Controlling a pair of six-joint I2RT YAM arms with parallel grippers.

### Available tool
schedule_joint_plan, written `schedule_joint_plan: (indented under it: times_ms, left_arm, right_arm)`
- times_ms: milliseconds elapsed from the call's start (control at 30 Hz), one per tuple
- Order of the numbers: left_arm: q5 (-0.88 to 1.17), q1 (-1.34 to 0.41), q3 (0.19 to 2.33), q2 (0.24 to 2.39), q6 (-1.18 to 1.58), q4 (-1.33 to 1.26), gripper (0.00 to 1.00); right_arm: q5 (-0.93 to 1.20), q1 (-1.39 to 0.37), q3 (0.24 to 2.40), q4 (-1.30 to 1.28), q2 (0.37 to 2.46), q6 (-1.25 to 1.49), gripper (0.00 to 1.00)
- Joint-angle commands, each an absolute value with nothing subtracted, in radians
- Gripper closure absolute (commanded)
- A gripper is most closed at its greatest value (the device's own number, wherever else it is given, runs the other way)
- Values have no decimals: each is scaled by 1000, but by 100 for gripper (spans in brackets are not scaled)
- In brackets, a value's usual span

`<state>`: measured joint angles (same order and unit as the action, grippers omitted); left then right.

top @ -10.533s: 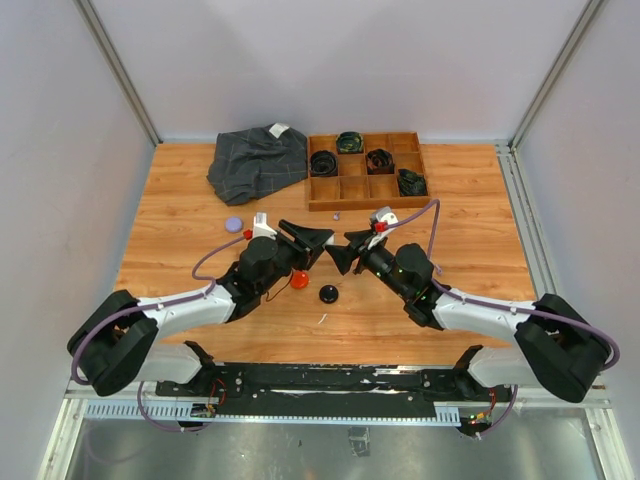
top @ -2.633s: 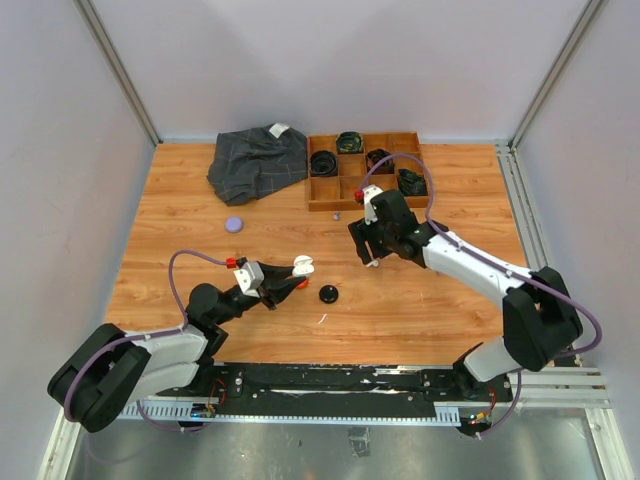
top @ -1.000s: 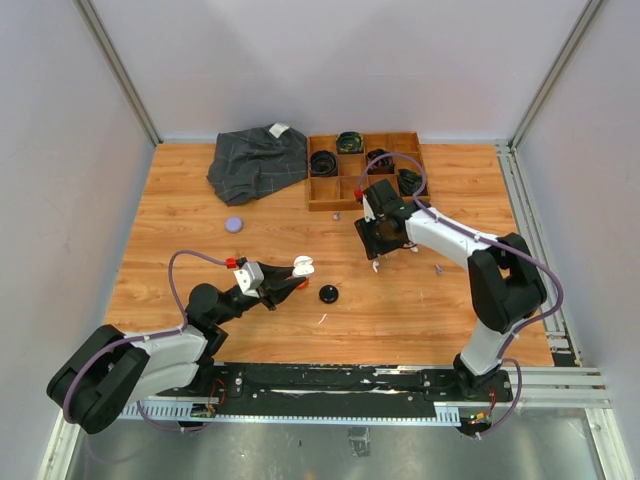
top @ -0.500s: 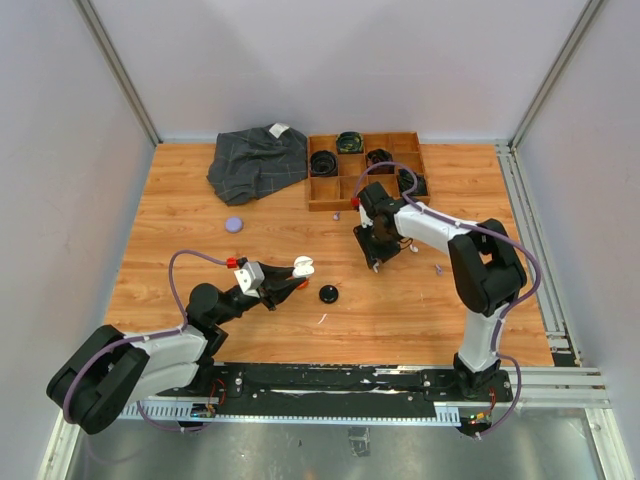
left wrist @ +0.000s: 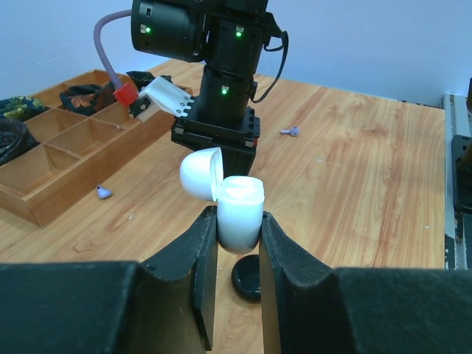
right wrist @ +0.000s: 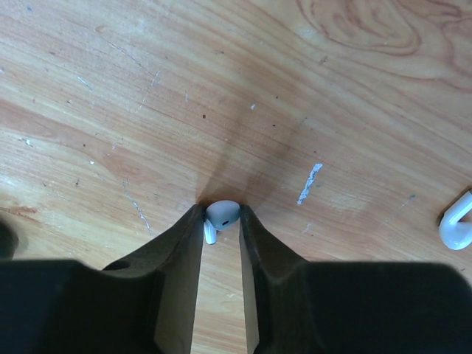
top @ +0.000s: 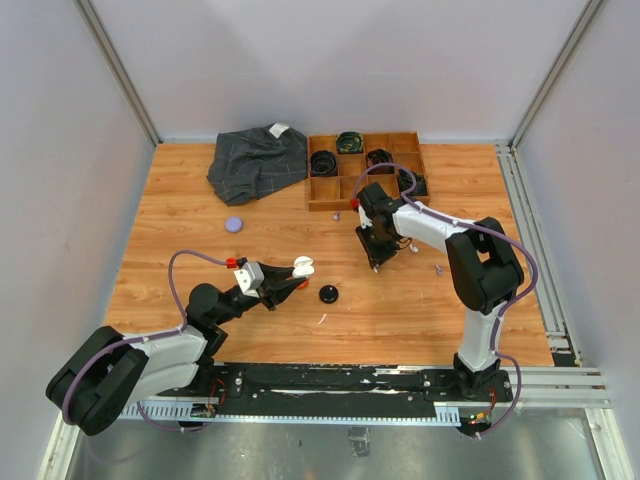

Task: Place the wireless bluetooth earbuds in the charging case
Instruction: Pick up the earbud from the center of the board.

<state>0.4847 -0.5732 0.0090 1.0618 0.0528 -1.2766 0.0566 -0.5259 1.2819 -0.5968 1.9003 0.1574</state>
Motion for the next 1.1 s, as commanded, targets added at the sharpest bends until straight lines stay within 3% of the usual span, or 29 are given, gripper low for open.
schedule_joint_plan:
  times_ms: [0,333,1067]
  left_arm:
    - [501,-579,2,1047,59,-1296,100]
    - [490,-579,0,1085,64,-1331,100]
    - [546,-579,58,1206,80,-1586,100]
  right_arm:
    - [78,-512,1276,-600,1907,161,77]
    - [132,-518,1173,-475,1783,154,83]
    - [404,-606,873,68,1135,162,85]
